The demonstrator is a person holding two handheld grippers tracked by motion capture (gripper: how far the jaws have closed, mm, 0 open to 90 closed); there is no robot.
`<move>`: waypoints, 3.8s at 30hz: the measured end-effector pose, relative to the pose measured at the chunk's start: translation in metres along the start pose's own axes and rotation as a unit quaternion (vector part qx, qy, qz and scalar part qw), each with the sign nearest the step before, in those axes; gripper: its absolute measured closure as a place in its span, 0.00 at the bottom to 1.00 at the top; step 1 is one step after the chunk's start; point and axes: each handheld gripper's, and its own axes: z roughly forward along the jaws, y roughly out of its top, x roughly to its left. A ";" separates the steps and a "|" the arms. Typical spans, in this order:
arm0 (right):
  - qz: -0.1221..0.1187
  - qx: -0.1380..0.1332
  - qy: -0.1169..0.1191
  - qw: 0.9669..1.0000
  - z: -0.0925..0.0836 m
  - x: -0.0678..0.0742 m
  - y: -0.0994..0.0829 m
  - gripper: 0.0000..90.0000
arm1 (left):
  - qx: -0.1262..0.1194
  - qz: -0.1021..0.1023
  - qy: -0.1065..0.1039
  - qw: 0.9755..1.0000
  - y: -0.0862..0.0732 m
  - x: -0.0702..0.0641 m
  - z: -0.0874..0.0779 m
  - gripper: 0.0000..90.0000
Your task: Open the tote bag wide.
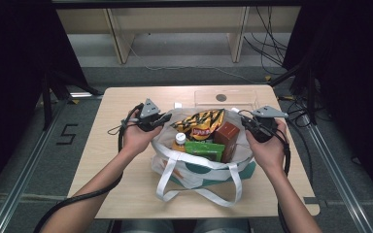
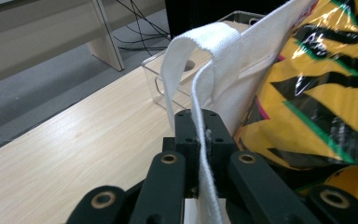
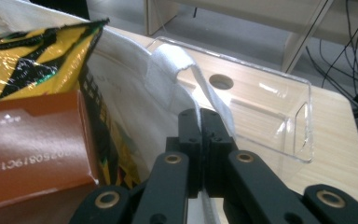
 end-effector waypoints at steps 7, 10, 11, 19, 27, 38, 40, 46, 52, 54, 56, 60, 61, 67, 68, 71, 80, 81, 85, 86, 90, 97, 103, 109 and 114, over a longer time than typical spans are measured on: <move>0.016 0.008 0.007 1.000 0.006 0.001 -0.008 0.99 | 0.020 0.006 -0.002 1.000 -0.010 -0.001 0.008 0.96; 0.008 0.013 0.009 1.000 0.010 0.000 -0.012 0.99 | 0.033 0.011 -0.003 0.999 -0.015 -0.001 0.011 0.96; 0.002 0.016 0.012 1.000 0.011 -0.002 -0.013 0.99 | 0.030 0.006 -0.005 1.000 -0.016 -0.001 0.014 0.96; 0.022 0.041 0.027 0.999 0.019 -0.005 -0.024 0.99 | 0.057 0.012 -0.010 0.998 -0.029 -0.003 0.024 0.96; 0.017 0.057 0.030 0.998 0.023 -0.003 -0.030 0.99 | 0.075 0.023 -0.011 0.997 -0.038 -0.006 0.030 0.96; 0.026 0.042 0.025 0.998 0.019 -0.006 -0.027 0.92 | 0.068 0.023 -0.003 0.997 -0.031 -0.006 0.021 0.86; 0.032 0.033 0.025 0.999 0.013 -0.008 -0.024 0.88 | 0.060 0.018 -0.002 0.998 -0.027 -0.006 0.017 0.79; 0.026 0.018 0.019 0.999 -0.003 -0.015 -0.018 0.82 | 0.054 0.017 -0.002 0.998 -0.016 -0.002 -0.001 0.61; 0.043 0.033 0.019 0.998 -0.011 -0.019 -0.022 0.78 | 0.060 0.006 -0.017 0.998 -0.017 0.005 -0.022 0.59; 0.047 0.041 0.022 0.998 -0.011 -0.021 -0.026 0.76 | 0.068 -0.006 -0.029 0.997 -0.024 0.008 -0.025 0.59; 0.036 0.033 0.028 0.998 -0.009 -0.024 -0.030 0.74 | 0.074 -0.007 -0.032 0.997 -0.029 0.008 -0.026 0.60; 0.038 0.033 0.040 0.998 -0.014 -0.022 -0.029 0.72 | 0.078 -0.021 -0.049 0.996 -0.035 0.006 -0.025 0.65; 0.036 0.023 0.043 0.998 -0.014 -0.022 -0.029 0.72 | 0.082 -0.015 -0.054 0.995 -0.035 0.006 -0.024 0.67; 0.034 0.059 0.050 0.996 -0.008 -0.019 -0.033 0.80 | 0.093 -0.007 -0.055 0.994 -0.040 0.003 -0.021 0.84; 0.025 0.062 0.052 0.996 -0.007 -0.019 -0.035 0.84 | 0.094 -0.007 -0.050 0.994 -0.041 0.001 -0.020 0.87; 0.023 0.079 0.056 0.995 -0.003 -0.017 -0.040 0.93 | 0.102 0.004 -0.041 0.994 -0.043 0.000 -0.019 0.95; 0.030 0.091 0.047 0.994 0.001 -0.016 -0.052 0.99 | 0.111 0.015 -0.030 0.993 -0.053 -0.002 -0.014 0.96; 0.027 0.097 0.046 0.994 0.002 -0.016 -0.054 0.99 | 0.112 0.013 -0.030 0.993 -0.054 -0.003 -0.013 0.96; 0.005 0.086 0.048 0.995 0.008 -0.020 -0.060 0.99 | 0.115 0.020 -0.023 0.993 -0.059 -0.004 -0.011 0.96; 0.004 0.094 0.046 0.995 0.007 -0.020 -0.060 0.99 | 0.118 0.017 -0.023 0.993 -0.060 -0.004 -0.010 0.96; 0.010 0.096 0.046 0.994 0.012 -0.021 -0.065 0.99 | 0.114 0.008 -0.025 0.993 -0.066 -0.002 -0.007 0.96; 0.033 0.113 0.047 0.992 0.013 -0.018 -0.067 0.99 | 0.115 0.014 -0.022 0.993 -0.068 -0.002 -0.007 0.96; 0.028 0.114 0.046 0.992 0.016 -0.019 -0.072 0.99 | 0.115 -0.002 -0.022 0.993 -0.070 -0.005 -0.006 0.96; 0.021 0.098 0.052 0.994 0.015 -0.023 -0.071 0.97 | 0.101 -0.007 -0.023 0.995 -0.067 -0.005 -0.012 0.94; 0.052 0.074 0.041 0.995 0.004 -0.022 -0.063 0.81 | 0.089 -0.015 -0.013 0.996 -0.060 -0.002 -0.021 0.76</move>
